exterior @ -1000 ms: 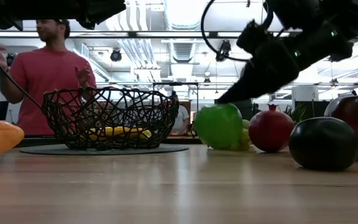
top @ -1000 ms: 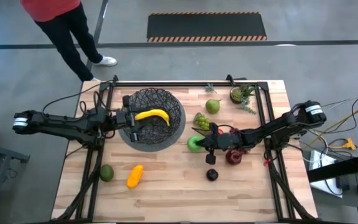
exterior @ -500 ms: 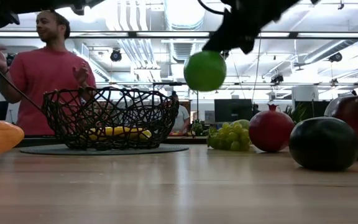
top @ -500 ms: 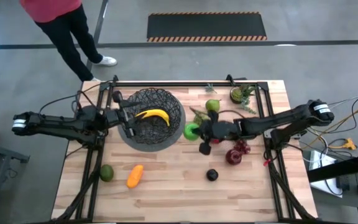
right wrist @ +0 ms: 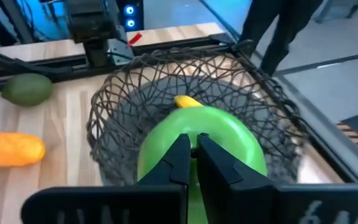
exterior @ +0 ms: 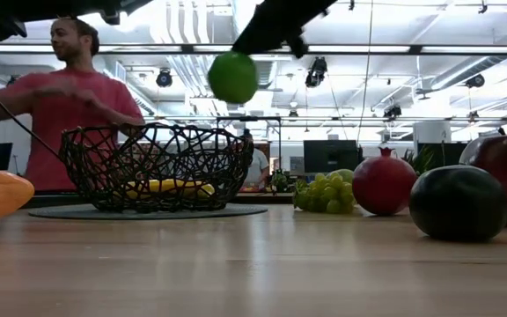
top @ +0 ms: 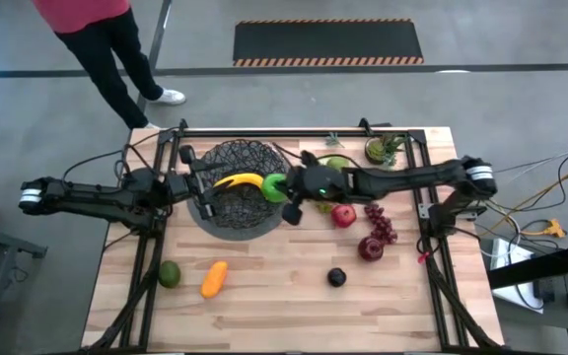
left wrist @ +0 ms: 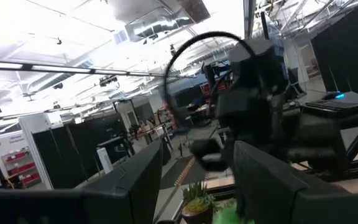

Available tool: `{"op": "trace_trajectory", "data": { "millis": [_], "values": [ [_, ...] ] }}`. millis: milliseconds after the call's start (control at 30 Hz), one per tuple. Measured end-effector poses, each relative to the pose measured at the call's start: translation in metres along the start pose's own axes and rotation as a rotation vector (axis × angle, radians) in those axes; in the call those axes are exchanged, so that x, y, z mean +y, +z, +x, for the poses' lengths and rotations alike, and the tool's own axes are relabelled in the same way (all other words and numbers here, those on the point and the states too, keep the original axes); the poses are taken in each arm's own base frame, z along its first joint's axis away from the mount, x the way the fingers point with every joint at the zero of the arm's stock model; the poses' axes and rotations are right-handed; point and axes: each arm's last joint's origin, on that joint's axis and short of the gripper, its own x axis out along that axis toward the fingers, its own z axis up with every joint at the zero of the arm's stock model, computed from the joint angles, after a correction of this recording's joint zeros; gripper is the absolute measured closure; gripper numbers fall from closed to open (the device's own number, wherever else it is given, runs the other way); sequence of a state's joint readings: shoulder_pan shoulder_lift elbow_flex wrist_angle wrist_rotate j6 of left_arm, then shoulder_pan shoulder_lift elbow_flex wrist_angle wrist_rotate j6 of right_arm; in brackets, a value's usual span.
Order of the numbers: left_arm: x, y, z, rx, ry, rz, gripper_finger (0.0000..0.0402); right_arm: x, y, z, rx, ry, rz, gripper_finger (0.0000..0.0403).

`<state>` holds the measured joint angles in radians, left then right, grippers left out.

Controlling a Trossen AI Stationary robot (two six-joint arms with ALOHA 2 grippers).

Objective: Build produce basket
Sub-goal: Put the green apple into the basket

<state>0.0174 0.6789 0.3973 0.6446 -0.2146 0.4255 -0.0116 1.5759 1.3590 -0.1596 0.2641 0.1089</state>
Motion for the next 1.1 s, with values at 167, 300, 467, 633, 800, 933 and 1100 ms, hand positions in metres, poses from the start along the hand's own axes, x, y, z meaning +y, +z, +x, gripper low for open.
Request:
{"op": "trace_trajectory", "data": {
  "millis": [167,300,467,633,800,933,1100],
  "values": [
    [0.0,0.0,0.0,-0.002,0.0,-0.001,0.022,-0.014,0.0,0.047,0.022,0.078,0.027,0.0394],
    [0.0,0.0,0.0,-0.001,0.0,-0.001,0.022,-0.025,-0.003,0.082,0.044,0.112,0.045,0.0394],
    [0.0,0.0,0.0,0.0,-0.001,0.0,0.022,-0.031,-0.008,0.115,0.054,0.158,0.058,0.0394],
    [0.0,0.0,0.0,0.0,-0.001,0.0,0.022,-0.031,-0.013,0.138,0.078,0.205,0.071,0.0394],
    [0.0,0.0,0.0,0.0,0.0,0.0,0.022,-0.029,-0.021,0.152,0.093,0.211,0.072,0.0394],
    [0.0,0.0,0.0,0.001,-0.001,0.0,0.022,-0.031,-0.028,0.158,0.114,0.205,0.078,0.0394],
    [0.0,0.0,0.0,0.001,-0.001,0.0,0.022,-0.033,-0.033,0.158,0.166,0.197,0.082,0.0394]
  ]
}}
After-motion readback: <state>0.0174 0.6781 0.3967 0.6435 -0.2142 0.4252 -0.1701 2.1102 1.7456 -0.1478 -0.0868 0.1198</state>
